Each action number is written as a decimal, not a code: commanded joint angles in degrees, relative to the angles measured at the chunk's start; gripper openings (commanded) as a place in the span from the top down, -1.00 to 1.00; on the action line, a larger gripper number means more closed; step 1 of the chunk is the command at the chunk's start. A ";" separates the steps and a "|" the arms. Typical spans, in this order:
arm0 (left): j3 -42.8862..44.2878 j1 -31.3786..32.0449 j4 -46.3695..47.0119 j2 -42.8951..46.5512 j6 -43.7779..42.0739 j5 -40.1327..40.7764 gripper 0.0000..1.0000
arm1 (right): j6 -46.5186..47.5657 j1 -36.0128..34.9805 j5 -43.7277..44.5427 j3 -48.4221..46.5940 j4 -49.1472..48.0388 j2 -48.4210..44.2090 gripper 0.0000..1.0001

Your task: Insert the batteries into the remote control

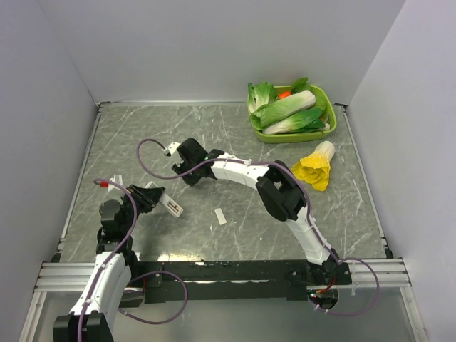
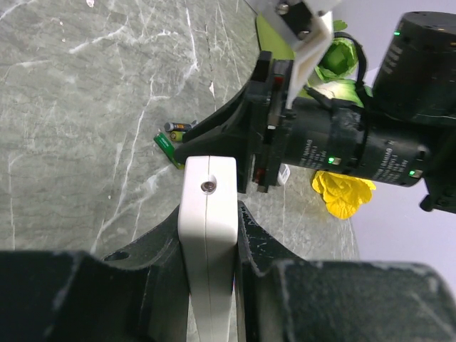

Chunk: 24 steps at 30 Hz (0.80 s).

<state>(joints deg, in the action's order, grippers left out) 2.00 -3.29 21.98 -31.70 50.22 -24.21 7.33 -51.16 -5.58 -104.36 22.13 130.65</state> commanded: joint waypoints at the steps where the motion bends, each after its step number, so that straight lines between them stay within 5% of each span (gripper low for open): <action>1: -3.05 0.30 2.98 0.50 -1.26 0.39 0.97 | -0.04 -0.52 1.19 -3.66 1.16 1.89 0.30; 24: -3.23 1.00 3.95 0.68 -0.56 -1.02 0.96 | 0.84 -2.46 5.50 -5.25 2.66 5.84 0.46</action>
<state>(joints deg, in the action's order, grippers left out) 2.00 -2.52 22.04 -31.70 50.24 -24.23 8.27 -53.30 -1.48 -107.90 23.55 133.64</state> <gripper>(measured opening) 0.275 0.272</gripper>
